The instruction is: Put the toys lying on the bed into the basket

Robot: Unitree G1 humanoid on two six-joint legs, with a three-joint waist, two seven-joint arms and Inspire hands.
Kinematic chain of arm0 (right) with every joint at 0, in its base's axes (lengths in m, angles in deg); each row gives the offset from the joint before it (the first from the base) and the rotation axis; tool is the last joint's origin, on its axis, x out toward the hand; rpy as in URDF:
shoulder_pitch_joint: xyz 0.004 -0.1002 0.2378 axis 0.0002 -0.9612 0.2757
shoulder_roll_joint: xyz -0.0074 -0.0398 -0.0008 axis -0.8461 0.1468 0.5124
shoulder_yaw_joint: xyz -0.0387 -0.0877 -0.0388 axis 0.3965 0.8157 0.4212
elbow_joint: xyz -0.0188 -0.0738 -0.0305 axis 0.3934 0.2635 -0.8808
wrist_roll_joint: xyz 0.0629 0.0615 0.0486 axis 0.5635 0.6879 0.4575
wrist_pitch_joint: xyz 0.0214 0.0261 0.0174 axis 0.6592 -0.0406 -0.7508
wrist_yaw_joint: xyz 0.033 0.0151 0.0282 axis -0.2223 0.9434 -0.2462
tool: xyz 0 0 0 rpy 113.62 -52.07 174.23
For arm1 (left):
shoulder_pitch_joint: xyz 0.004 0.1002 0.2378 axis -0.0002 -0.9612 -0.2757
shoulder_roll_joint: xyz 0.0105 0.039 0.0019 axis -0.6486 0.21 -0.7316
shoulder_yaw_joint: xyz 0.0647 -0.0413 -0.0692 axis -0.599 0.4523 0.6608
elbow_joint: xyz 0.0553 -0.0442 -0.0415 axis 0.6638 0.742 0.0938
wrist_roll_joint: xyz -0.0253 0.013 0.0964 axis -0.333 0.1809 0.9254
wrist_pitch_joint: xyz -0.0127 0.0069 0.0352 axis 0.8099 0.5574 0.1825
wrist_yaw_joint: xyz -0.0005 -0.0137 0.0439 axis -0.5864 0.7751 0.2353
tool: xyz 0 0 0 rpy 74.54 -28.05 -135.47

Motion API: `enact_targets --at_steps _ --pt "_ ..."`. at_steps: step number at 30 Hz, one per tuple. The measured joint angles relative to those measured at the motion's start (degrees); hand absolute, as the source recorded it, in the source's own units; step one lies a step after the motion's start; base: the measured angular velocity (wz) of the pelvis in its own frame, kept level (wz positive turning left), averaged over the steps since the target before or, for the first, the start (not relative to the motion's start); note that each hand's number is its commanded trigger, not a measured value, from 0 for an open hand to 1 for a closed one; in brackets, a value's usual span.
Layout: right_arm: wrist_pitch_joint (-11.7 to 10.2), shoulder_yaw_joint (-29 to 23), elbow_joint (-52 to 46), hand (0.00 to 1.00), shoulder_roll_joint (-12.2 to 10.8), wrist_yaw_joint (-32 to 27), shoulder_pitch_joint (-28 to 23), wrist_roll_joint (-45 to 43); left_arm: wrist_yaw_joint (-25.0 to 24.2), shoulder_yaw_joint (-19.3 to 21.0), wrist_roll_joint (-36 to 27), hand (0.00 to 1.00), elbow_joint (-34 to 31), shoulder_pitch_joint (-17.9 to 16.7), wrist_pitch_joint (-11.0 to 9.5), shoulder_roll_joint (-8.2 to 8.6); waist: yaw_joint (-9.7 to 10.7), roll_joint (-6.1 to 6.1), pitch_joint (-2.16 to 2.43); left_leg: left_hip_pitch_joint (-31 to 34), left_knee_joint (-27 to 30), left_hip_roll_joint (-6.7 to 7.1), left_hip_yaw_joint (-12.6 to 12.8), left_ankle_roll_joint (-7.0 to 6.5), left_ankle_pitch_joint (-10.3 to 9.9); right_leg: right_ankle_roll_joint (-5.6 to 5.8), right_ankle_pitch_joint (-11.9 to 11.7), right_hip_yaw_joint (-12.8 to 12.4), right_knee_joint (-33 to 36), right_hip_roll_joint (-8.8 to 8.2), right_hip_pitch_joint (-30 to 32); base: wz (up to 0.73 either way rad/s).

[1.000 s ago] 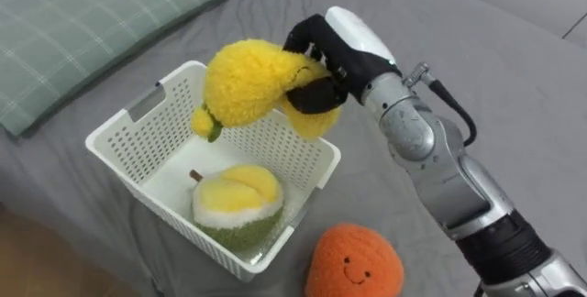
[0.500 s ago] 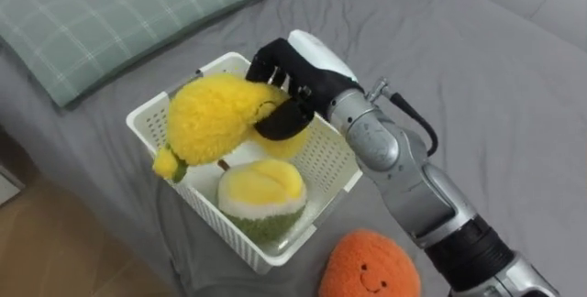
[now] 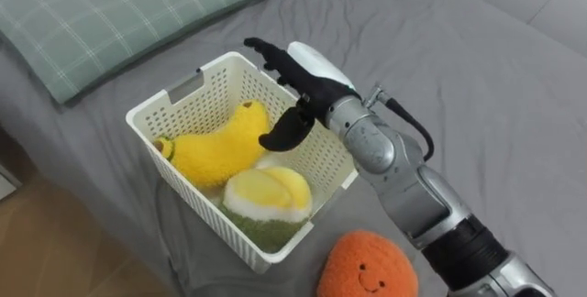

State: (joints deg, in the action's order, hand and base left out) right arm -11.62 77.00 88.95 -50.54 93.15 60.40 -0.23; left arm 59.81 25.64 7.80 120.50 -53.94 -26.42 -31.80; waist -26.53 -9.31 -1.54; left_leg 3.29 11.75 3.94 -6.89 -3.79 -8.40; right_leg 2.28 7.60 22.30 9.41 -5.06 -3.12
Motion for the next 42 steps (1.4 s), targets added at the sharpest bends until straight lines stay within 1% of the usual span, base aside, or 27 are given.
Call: enact_targets --at_steps 3,4,9,11,13,15,17,20,22,23,24,25,26,28,29,30,31,34,36,38,39,40,42 --pt "-0.12 -0.09 1.78 0.0 0.02 -0.52 0.0 -0.03 -0.14 0.0 0.09 0.0 0.03 0.11 0.0 0.01 0.33 0.11 -0.09 -0.03 0.0 -0.02 0.22 0.0 0.0 0.0 0.0 -0.22 0.0 0.0 -0.02 -0.01" --pt "-0.1 -0.1 1.94 0.0 0.09 -0.52 -0.01 -0.04 -0.22 0.04 0.09 0.0 0.09 0.06 0.0 -0.01 0.84 0.13 -0.14 0.0 -0.01 -0.02 0.22 0.0 -0.01 0.0 0.0 -0.25 0.02 0.0 -0.01 0.0" --pt "-0.17 -0.96 1.93 0.0 0.48 -0.99 0.0 0.79 -0.48 0.08 0.07 0.0 0.05 -0.05 0.02 -0.02 2.17 0.16 -0.16 -0.23 -0.01 -0.05 0.38 0.0 -0.01 0.0 0.0 -0.59 0.03 0.04 0.0 0.0" --pt "-0.7 -0.96 1.9 0.0 1.32 -1.35 -0.01 2.26 -0.38 0.09 0.05 0.0 0.16 -0.19 -0.04 -0.02 2.63 0.21 -0.19 -0.35 -0.02 -0.06 0.5 0.0 -0.01 0.0 0.0 -1.04 0.02 0.07 -0.04 -0.04" --pt "-1.34 -1.31 1.53 0.0 2.95 -2.29 -0.01 5.1 -0.11 0.07 -0.08 0.0 0.29 -0.48 -0.08 -0.05 3.19 0.32 -0.24 -0.53 -0.05 -0.12 0.92 0.0 -0.02 0.0 0.0 -1.74 0.02 0.1 0.03 -0.09" --pt "-1.38 -1.71 0.34 0.0 4.43 -2.58 -0.03 6.02 -0.13 0.39 0.06 0.0 0.5 -0.59 -0.08 -0.04 3.78 0.48 -0.32 -0.48 -0.14 -0.15 1.18 -0.01 -0.03 0.0 0.0 -1.91 -0.01 0.1 0.13 -0.08" --pt "-1.4 -2.91 -1.29 0.0 5.14 -2.68 -0.05 6.35 -0.19 1.19 0.08 0.0 0.8 -0.86 -0.07 -0.01 4.25 0.79 -0.35 -0.49 -0.21 -0.23 1.62 -0.03 -0.05 0.0 0.0 -2.34 -0.02 0.12 0.26 -0.12" --pt "-2.55 -5.68 -1.82 0.0 5.84 -4.51 -0.05 6.89 -0.19 2.07 0.02 0.0 0.86 -1.24 -0.01 0.11 5.48 1.67 -0.12 -0.65 -0.26 -0.19 2.1 -0.1 -0.08 -0.01 -0.03 -2.42 -0.44 0.09 0.11 -0.06" --pt "-2.85 -7.41 -1.81 0.0 6.44 -5.56 -0.29 7.25 -0.15 2.6 -0.04 0.0 0.55 -1.87 0.0 0.1 6.55 2.23 0.32 -0.69 -0.32 -0.18 2.17 -0.11 -0.07 -0.01 -0.03 -2.44 -0.52 0.07 0.08 0.0" --pt "-2.84 -7.89 -1.81 0.0 6.53 -5.81 -0.43 7.25 -0.14 2.69 -0.04 0.0 0.54 -1.91 0.01 0.1 6.76 2.48 0.34 -0.7 -0.33 -0.18 2.17 -0.11 -0.07 -0.01 -0.03 -2.48 -0.52 0.07 0.08 0.0" --pt "-2.9 -8.57 -1.81 0.0 6.8 -6.67 -0.98 8.8 -0.14 2.94 -0.05 0.0 0.55 -2.02 0.04 0.09 7.41 2.83 0.48 -0.88 -0.2 -0.19 2.17 -0.14 -0.02 -0.01 -0.03 -2.4 -0.56 0.06 -0.03 0.0" --pt "-3.16 -9.46 -1.81 0.0 7.16 -7.54 -2.31 10.82 -0.1 3.23 -0.03 0.0 0.55 -2.04 0.04 0.07 7.69 3.11 0.68 -1.03 -0.25 -0.24 2.24 -0.14 -0.02 0.0 -0.02 -2.25 -0.59 0.07 -0.2 0.0" --pt "-3.17 -9.98 -1.81 0.0 7.35 -7.76 -3.0 11.81 -0.09 3.23 -0.01 0.0 0.54 -2.04 0.01 0.05 7.74 3.17 0.76 -1.11 -0.31 -0.26 2.34 -0.14 -0.02 0.0 -0.02 -2.26 -0.58 0.06 -0.24 -0.03" --pt "-3.18 -10.35 -1.67 0.0 8.78 -8.86 -5.1 14.99 -0.08 3.22 0.06 0.0 0.47 -2.25 -0.01 0.05 7.97 3.21 0.8 -1.48 -0.6 -0.41 3.15 -0.14 -0.02 0.02 -0.01 -2.26 -0.61 0.01 -0.25 -0.12" --pt "-3.18 -10.39 -1.22 0.0 8.95 -9.03 -5.28 15.53 -0.08 3.21 0.06 0.0 0.31 -2.48 -0.01 0.06 8.2 3.19 0.8 -1.58 -0.65 -0.43 3.22 -0.14 -0.02 0.02 -0.01 -2.27 -0.61 0.0 -0.26 -0.12" --pt "-3.18 -10.53 -0.21 0.0 9.0 -9.57 -5.49 16.41 -0.08 3.18 0.02 0.0 0.06 -3.04 -0.01 0.06 9.18 3.19 0.81 -1.79 -0.73 -0.44 3.34 -0.15 -0.03 0.02 -0.01 -2.32 -0.61 -0.02 -0.37 -0.07" --pt "-3.19 -11.53 -0.11 0.0 9.02 -10.12 -6.72 17.35 -0.03 3.19 -0.03 0.0 0.06 -3.32 -0.01 0.03 9.72 3.19 0.81 -2.05 -0.78 -0.43 3.43 -0.19 -0.07 0.02 -0.01 -2.51 -0.64 -0.01 -0.66 -0.05" --pt "-3.19 -13.62 1.22 0.0 9.08 -11.97 -8.58 19.12 0.52 3.25 -0.03 0.0 -0.1 -4.34 -0.08 0.01 10.92 3.07 0.89 -2.17 -0.93 -0.43 3.76 -0.21 -0.08 0.02 -0.01 -3.31 -0.67 0.04 -0.77 -0.07" --pt "-3.39 -15.1 2.11 0.0 9.09 -13.31 -10.02 20.53 0.81 3.28 -0.07 0.0 -0.02 -4.48 -0.11 0.02 11.18 3.12 0.88 -2.91 -1.03 -0.42 3.92 -0.22 -0.09 0.02 -0.01 -3.5 -0.66 0.08 -1.16 -0.08" --pt "-3.42 -15.59 3.97 0.0 9.07 -13.91 -11.03 20.95 0.93 3.33 -0.08 0.0 0.08 -4.72 -0.17 0.04 11.31 3.47 0.73 -3.7 -1.29 -0.54 4.38 -0.29 -0.19 0.02 -0.01 -3.71 -0.68 0.12 -1.91 -0.1" --pt "-3.42 -15.74 4.85 0.0 9.02 -14.0 -11.89 20.64 0.93 3.32 -0.08 0.0 0.05 -4.93 -0.17 0.11 11.89 3.92 0.73 -3.78 -1.38 -0.54 4.44 -0.32 -0.36 0.02 -0.01 -4.22 -0.69 0.17 -2.03 -0.06" --pt "-3.43 -15.74 5.64 0.0 8.67 -14.0 -12.65 20.22 0.93 3.28 -0.06 0.0 0.02 -5.15 -0.11 0.15 12.45 3.81 1.02 -3.67 -1.32 -0.5 4.42 -0.35 -0.4 0.02 -0.01 -4.32 -0.68 0.13 -1.96 -0.06" --pt "-3.39 -15.75 6.63 0.0 8.47 -13.9 -13.78 19.39 0.93 3.21 -0.05 0.0 -0.04 -5.13 -0.07 0.32 13.13 4.02 1.05 -3.46 -1.14 -0.41 4.4 -0.41 -0.51 0.02 -0.01 -4.6 -0.66 0.1 -1.8 -0.02"
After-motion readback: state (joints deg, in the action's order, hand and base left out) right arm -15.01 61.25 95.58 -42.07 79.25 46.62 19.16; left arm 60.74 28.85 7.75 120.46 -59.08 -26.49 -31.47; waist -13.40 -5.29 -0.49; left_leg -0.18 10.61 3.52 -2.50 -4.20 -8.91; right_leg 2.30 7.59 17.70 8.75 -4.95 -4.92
